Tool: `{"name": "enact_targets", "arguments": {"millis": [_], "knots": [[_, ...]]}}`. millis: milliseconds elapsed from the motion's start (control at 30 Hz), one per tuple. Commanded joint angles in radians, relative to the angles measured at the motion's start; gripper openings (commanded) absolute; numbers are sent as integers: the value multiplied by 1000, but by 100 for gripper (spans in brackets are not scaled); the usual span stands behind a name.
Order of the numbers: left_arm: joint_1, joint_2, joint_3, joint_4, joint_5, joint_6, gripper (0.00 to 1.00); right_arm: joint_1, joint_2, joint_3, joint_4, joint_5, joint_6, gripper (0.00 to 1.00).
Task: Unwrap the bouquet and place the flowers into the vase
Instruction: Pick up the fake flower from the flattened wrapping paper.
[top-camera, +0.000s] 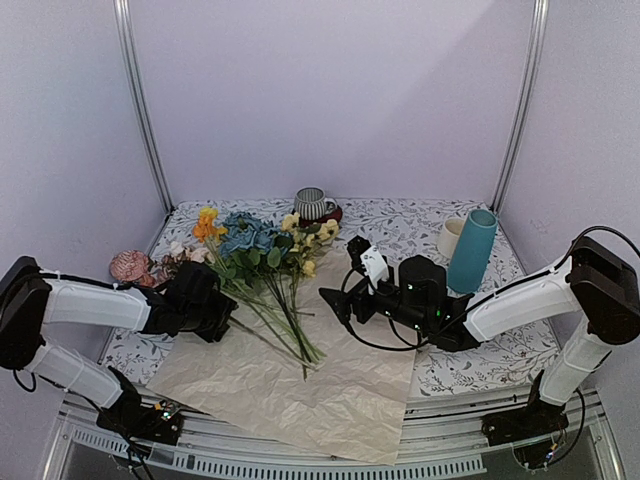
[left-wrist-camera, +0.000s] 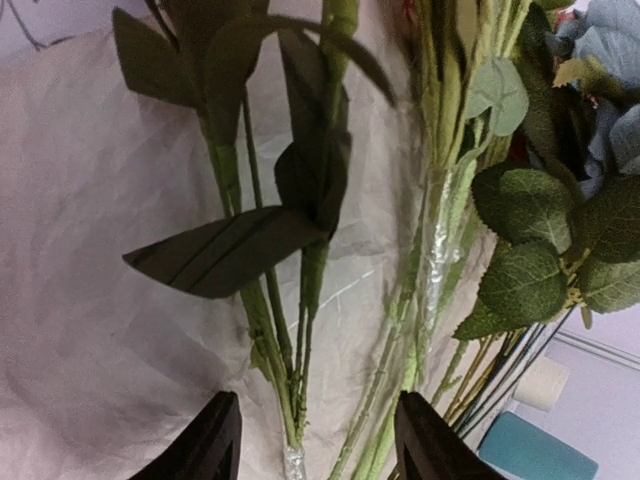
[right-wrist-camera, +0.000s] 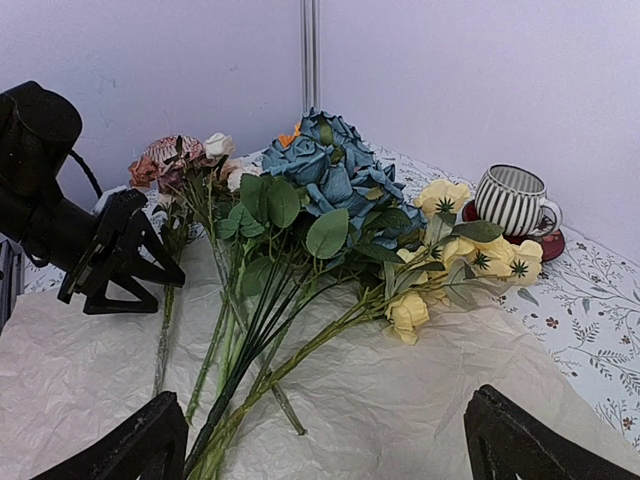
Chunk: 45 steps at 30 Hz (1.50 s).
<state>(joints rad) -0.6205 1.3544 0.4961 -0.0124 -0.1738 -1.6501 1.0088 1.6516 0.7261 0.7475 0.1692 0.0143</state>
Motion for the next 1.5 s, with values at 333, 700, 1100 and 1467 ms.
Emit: {"name": "enact_targets", "arguments": {"millis": [333,700,1100,1467], "knots": [[16,79,13,87,16,-20,43,4,11,18,-5,-6,-4,99],[28,96,5,93,2,-46,33,5,8,17,-5,-11,-4,99],[41,-82,-29,-2,-75,-19,4,5,10,19,-5,-12,-4,99],[41,-341,-14,-268,-243,27,3,5,9,19,-7,-10,-4,99]]}}
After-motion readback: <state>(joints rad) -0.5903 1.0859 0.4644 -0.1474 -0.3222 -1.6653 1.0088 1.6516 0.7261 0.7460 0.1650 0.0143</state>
